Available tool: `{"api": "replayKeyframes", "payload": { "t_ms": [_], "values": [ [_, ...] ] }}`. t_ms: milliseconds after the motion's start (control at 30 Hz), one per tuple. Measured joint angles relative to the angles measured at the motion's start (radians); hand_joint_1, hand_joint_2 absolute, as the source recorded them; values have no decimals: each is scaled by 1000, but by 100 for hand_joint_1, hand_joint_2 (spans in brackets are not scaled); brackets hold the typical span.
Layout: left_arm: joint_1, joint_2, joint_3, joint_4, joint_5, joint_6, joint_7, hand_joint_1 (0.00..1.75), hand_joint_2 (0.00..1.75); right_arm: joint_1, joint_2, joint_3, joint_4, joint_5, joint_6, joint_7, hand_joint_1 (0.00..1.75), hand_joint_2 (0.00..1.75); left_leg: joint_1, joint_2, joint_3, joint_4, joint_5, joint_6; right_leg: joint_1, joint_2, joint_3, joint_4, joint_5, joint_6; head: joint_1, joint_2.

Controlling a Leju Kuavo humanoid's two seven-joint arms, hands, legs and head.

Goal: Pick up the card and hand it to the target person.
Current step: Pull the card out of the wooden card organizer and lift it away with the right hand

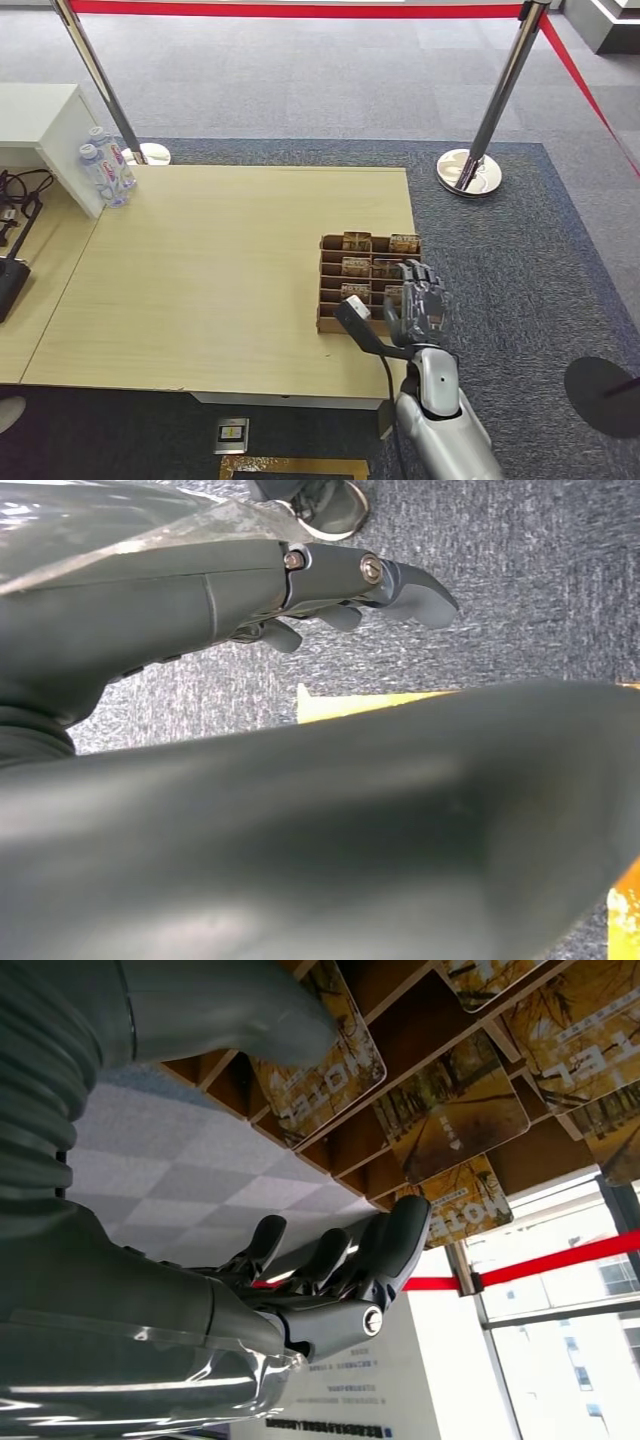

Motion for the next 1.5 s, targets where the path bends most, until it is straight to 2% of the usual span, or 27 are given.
{"api": "replayKeyframes", "payload": {
  "t_ms": [733,1167,1500],
  "values": [
    [3,0,0,0,4,8,-1,0,0,-37,8,0,79,8,-10,1,61,175,0,0,0,0,0,0,0,0,0,0,0,0,0,0],
    [2,0,0,0,-15,5,5,0,0,-14,7,-2,58,33,-9,37,60,175,0,0,0,0,0,0,0,0,0,0,0,0,0,0],
    [-3,0,-3,0,-28,7,16,0,0,6,4,-10,23,57,30,61,60,175,0,0,0,0,0,0,0,0,0,0,0,0,0,0]
  ]
}}
